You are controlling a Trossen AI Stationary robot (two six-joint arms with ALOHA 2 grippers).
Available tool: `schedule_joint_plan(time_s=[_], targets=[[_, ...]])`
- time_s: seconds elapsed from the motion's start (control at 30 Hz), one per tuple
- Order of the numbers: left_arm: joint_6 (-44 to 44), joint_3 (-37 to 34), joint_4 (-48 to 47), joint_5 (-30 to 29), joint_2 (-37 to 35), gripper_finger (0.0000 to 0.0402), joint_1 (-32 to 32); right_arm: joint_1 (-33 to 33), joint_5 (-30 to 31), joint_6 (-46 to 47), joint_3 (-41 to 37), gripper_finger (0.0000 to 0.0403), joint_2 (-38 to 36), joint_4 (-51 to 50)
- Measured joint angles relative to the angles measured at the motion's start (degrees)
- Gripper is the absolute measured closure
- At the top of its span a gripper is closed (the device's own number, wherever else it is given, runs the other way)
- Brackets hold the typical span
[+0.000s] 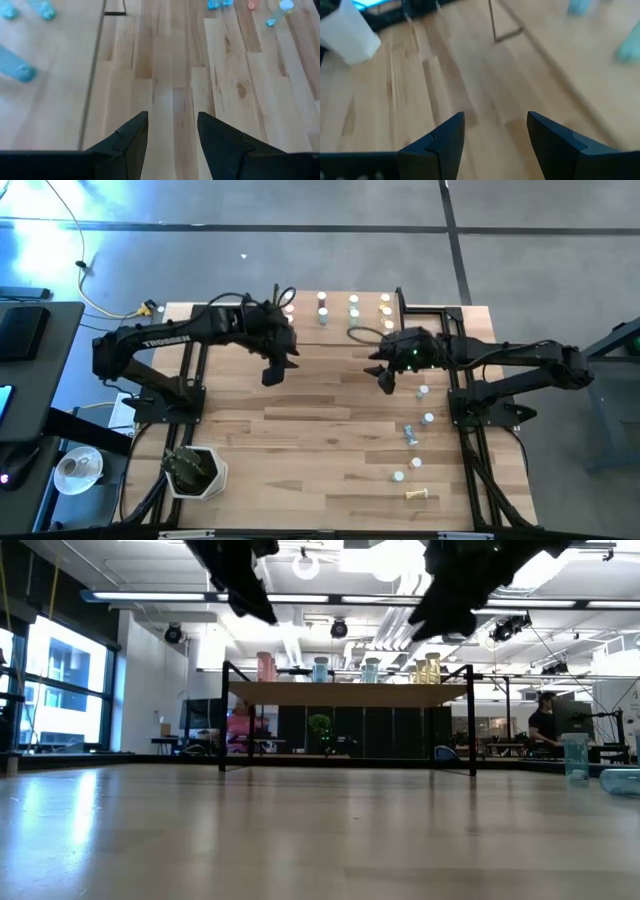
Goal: Pick and place medicine bottles onto shelf by color
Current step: Put the green pill bottle on the shelf aligned with the other green pill bottles
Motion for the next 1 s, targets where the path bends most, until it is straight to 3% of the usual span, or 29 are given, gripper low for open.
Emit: schedule_joint_plan(time_s=[0.3, 0.57, 1.0], targets=[[-4.34, -12.08, 14.66, 0.03, -0.58, 0.0241, -3.44, 6.34, 2.4, 14.29, -5.78, 0.0197, 0.02, -0.93], [-4.95, -18.58, 29.33, 0.16, -0.58, 0.024, -6.97, 12.12, 10.98, 29.71, -6.05, 0.0197, 0.02, -15.38], [-2.81, -19.07, 30.3, -0.02, -0.58, 0.024, -7.88, 17.91, 18.0, 54.56, -6.07, 0.0197, 0.02, -34.09]])
